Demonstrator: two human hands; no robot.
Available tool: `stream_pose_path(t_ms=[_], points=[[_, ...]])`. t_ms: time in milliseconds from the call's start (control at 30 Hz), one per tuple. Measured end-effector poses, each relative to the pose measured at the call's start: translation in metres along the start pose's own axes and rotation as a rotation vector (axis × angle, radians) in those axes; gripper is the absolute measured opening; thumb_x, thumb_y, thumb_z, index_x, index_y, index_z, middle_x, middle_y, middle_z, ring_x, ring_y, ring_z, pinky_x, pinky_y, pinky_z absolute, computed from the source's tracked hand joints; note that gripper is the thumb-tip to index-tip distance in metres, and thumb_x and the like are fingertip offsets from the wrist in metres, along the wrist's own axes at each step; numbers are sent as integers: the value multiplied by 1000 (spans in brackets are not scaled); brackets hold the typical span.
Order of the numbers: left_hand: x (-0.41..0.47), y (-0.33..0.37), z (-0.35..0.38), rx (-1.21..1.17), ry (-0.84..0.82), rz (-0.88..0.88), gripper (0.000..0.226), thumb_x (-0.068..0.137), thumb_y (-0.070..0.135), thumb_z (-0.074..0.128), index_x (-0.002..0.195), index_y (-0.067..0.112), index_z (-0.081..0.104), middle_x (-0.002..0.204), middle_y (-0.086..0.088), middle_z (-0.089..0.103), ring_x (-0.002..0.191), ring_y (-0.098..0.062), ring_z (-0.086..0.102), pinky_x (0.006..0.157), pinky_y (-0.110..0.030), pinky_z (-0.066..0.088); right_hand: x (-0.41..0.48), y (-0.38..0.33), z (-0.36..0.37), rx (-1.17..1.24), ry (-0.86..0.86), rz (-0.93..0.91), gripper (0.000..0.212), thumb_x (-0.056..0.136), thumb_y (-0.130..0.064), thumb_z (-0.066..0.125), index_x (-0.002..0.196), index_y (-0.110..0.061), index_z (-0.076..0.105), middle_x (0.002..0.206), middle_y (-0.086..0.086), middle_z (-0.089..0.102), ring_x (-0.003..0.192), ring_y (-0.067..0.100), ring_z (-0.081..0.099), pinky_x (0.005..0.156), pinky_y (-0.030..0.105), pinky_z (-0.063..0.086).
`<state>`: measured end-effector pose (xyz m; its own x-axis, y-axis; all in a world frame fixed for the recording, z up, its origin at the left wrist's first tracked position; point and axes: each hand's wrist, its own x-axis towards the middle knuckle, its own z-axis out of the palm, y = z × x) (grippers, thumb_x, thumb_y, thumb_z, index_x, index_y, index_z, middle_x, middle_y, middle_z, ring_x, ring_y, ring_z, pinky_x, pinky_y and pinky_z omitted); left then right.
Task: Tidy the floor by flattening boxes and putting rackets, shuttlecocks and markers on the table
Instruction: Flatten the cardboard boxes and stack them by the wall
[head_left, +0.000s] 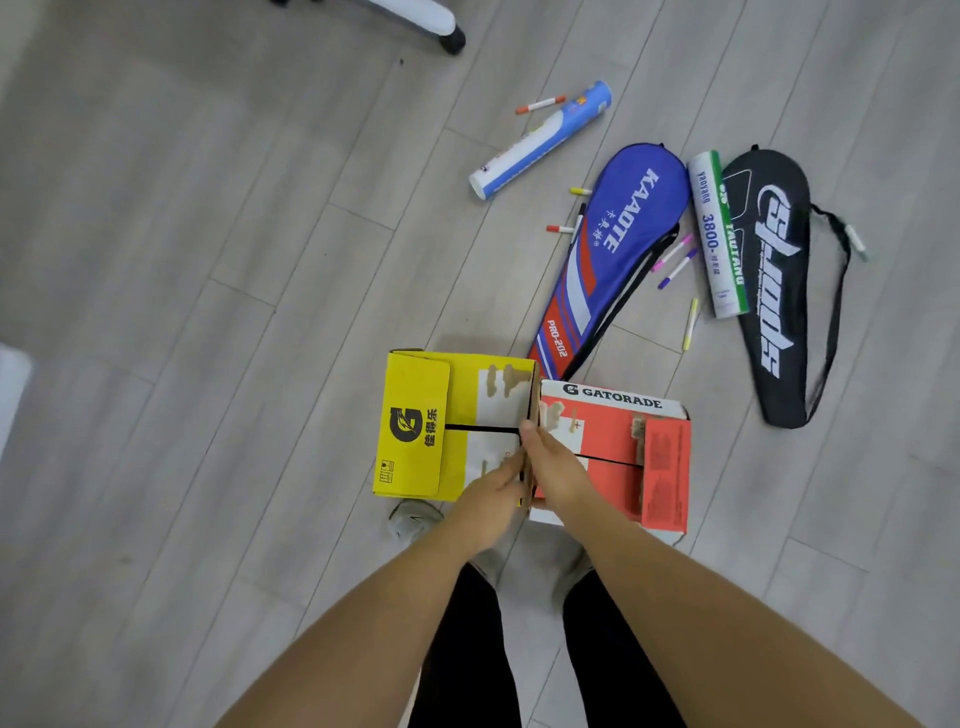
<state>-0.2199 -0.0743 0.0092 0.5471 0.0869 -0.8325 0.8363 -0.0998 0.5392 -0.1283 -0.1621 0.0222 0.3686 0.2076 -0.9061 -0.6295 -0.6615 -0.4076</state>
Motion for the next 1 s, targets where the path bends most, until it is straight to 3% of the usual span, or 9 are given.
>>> stream_pose_path(t_ms=[67, 133, 233, 300, 433, 600, 767, 900, 1000], points=[[1, -5, -5, 19, 3, 47, 49, 93, 35, 41, 132, 63, 49, 148, 3, 53, 138, -22, 45, 116, -42, 34, 0, -8, 5, -112, 40, -74, 52, 81, -74, 49, 118, -40, 59, 106, -9, 67, 103, 19, 63, 90, 42, 53], [-3, -5, -11, 63, 18, 124, 49, 96, 18, 43, 131, 49, 58, 139, 2, 59, 130, -23, 52, 111, -37, 40, 4, -14, 7, -268, 140, -126, 39, 92, -45, 54, 128, -29, 56, 104, -1, 68, 95, 22, 62, 79, 33, 50], [-5, -12, -24, 393, 171, 192, 51, 100, 11, 43, 149, 24, 44, 150, -2, 49, 138, -20, 41, 109, -31, 37, 11, -15, 9, -427, 211, -117, 32, 95, -18, 43, 126, -18, 52, 108, 12, 67, 81, 26, 52, 68, 29, 38], [-4, -22, -32, 548, 275, 157, 55, 100, 16, 44, 154, 23, 36, 156, -3, 40, 144, -21, 32, 112, -33, 35, 13, -15, 12, -471, 238, -112, 32, 95, -16, 40, 125, -16, 50, 106, 14, 67, 77, 27, 50, 66, 30, 39], [-5, -38, -45, 714, 303, 74, 56, 102, 25, 40, 157, 27, 26, 163, -4, 25, 149, -24, 19, 113, -39, 37, 12, -13, 23, -541, 239, -129, 38, 95, -16, 38, 132, -18, 46, 103, 13, 67, 80, 32, 56, 65, 31, 39], [-27, -45, -67, 699, 293, 12, 59, 103, 27, 38, 158, 31, 19, 165, -5, 18, 151, -24, 15, 113, -40, 36, 3, -21, 53, -605, 236, -139, 49, 93, -23, 38, 141, -12, 39, 99, 9, 68, 80, 29, 57, 66, 31, 42], [-54, -61, -103, 665, 340, -4, 60, 102, 28, 38, 158, 31, 17, 165, -6, 16, 151, -26, 15, 115, -41, 35, -17, -56, 100, -689, 193, -197, 46, 96, -18, 33, 142, -14, 38, 93, 7, 65, 76, 24, 54, 64, 31, 41], [-80, -81, -147, 591, 375, -29, 61, 102, 26, 39, 159, 31, 16, 166, -5, 8, 152, -28, 9, 114, -45, 34, -23, -85, 143, -805, 189, -189, 64, 93, -15, 32, 154, -16, 14, 101, 8, 67, 83, 27, 57, 65, 32, 40], [-100, -103, -179, 547, 427, -45, 61, 102, 25, 37, 158, 31, 16, 167, -5, 7, 152, -29, 8, 114, -47, 34, -31, -111, 173, -865, 174, -203, 72, 89, -9, 34, 156, -16, 8, 105, 7, 67, 81, 24, 54, 64, 31, 39]])
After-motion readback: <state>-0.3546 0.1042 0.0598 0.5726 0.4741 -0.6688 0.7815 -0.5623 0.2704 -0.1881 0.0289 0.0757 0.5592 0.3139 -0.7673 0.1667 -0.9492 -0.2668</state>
